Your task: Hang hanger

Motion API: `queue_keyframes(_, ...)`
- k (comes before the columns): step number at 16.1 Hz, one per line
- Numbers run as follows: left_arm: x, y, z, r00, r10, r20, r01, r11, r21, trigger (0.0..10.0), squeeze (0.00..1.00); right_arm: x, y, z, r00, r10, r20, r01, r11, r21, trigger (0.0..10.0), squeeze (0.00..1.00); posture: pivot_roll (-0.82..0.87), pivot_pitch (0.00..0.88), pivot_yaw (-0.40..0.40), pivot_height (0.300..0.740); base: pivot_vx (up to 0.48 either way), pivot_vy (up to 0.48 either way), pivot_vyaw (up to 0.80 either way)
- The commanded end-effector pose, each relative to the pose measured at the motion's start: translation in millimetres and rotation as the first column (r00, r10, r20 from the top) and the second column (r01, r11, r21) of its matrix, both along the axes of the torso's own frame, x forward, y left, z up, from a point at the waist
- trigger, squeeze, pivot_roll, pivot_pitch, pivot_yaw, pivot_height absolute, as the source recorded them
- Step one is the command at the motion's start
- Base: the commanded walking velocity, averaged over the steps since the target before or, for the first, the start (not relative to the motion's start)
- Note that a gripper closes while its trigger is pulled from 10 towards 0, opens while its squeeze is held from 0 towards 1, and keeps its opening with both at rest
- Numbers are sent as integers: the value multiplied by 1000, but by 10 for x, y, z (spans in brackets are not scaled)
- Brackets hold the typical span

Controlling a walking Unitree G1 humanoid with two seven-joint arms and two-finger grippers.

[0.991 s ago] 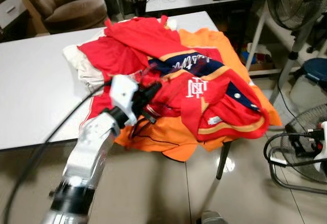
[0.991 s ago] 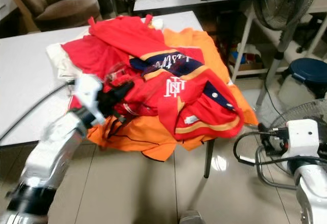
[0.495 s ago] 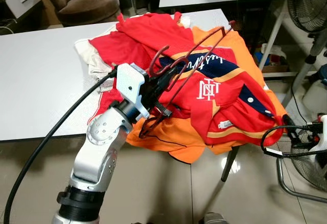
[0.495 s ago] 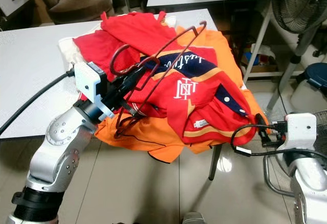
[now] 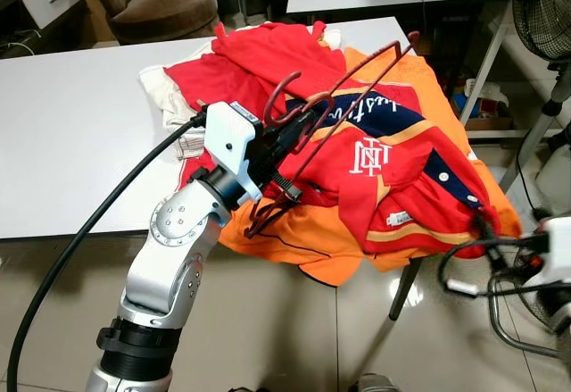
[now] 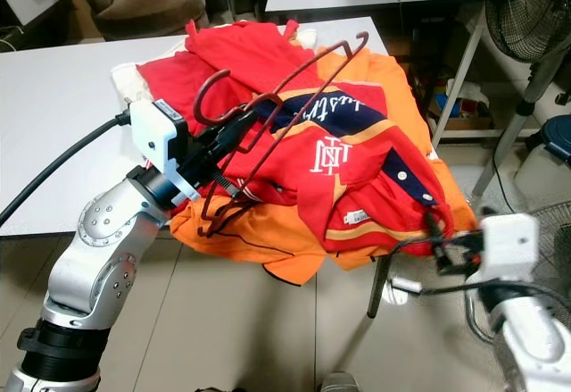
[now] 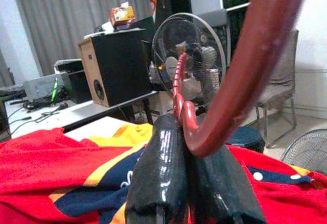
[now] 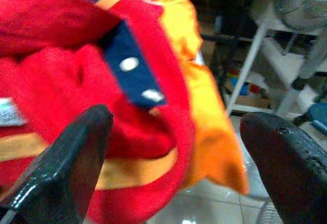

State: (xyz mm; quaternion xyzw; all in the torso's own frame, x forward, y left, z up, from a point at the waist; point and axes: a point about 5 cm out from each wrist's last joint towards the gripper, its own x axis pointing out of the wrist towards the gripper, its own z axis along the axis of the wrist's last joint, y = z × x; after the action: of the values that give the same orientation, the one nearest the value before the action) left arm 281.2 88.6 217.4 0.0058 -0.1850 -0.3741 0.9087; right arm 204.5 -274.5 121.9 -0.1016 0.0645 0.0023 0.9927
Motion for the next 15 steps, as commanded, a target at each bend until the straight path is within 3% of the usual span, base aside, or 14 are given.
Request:
queue_keyframes(1,2,14,23,1000,-9,10,9,1000,5,10000,0,-5,96,23,999,34,-2,-34,999,-10,10000,0,-312,62,128,740,0,0,0)
queue_keyframes(3,14,17,21,1000,-10,8,10,1000,7,10000,0,-59,184,-3,1000,-10,0,10,999,-46,10000,0,-315,59,125,740,0,0,0)
queue_keyframes(4,26,25,13,1000,-8,7,8,1000,8,10000,0,-67,179,-12,999,-46,20,48,990,-131,10000,0,-318,55,127,740,0,0,0)
queue_keyframes(7,42,10,14,1000,-13,12,13,1000,8,10000,0,-77,116,-21,994,-95,50,103,972,-210,10000,0,-324,48,127,740,0,0,0)
queue_keyframes(10,47,-10,23,1000,-17,18,17,1000,7,10000,0,-135,-16,-56,986,-160,47,166,966,-200,10000,0,-330,49,131,740,0,0,0)
queue_keyframes(15,73,-46,29,999,-32,15,32,999,1,10000,0,-28,-82,-78,989,-144,43,150,968,-202,10000,0,-336,58,141,740,0,0,0)
